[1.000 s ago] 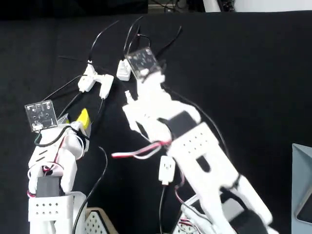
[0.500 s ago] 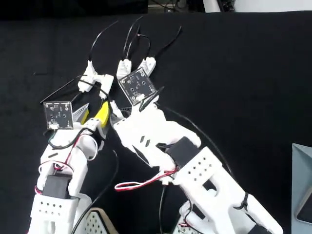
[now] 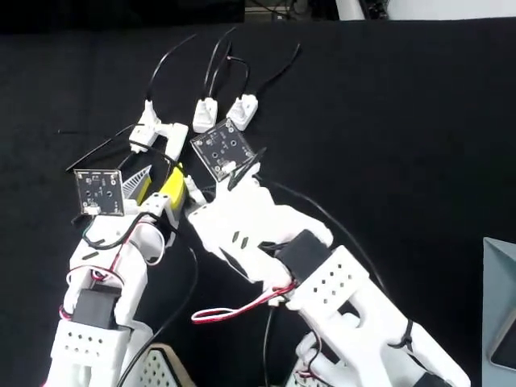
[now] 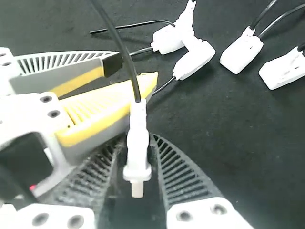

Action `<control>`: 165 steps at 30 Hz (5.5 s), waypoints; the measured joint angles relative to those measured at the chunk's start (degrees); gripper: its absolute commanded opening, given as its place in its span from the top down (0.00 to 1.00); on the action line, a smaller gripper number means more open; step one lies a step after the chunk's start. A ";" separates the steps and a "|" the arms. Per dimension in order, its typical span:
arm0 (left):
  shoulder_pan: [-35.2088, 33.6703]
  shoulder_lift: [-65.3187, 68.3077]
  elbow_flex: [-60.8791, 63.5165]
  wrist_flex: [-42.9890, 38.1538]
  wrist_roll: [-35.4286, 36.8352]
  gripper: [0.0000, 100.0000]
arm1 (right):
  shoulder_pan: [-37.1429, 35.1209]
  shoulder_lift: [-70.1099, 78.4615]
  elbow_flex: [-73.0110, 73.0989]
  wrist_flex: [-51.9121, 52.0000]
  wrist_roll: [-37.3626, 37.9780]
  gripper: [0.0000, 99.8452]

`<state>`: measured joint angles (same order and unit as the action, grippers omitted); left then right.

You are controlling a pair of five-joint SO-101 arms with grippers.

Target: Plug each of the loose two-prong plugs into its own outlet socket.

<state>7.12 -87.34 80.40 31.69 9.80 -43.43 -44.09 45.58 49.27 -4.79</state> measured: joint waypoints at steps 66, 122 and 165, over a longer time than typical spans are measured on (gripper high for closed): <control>-4.75 -16.35 3.08 6.95 -3.69 0.81 | 15.21 -0.62 2.02 4.22 1.49 0.99; 12.48 75.34 -31.30 18.11 -5.63 0.77 | 52.84 -9.41 8.70 -3.08 7.56 0.99; 10.73 64.26 -26.29 15.74 -6.95 0.77 | 52.84 -9.41 8.70 -3.08 7.56 0.99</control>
<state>17.85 -23.08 54.11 47.43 2.86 9.41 -53.49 54.29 46.20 2.77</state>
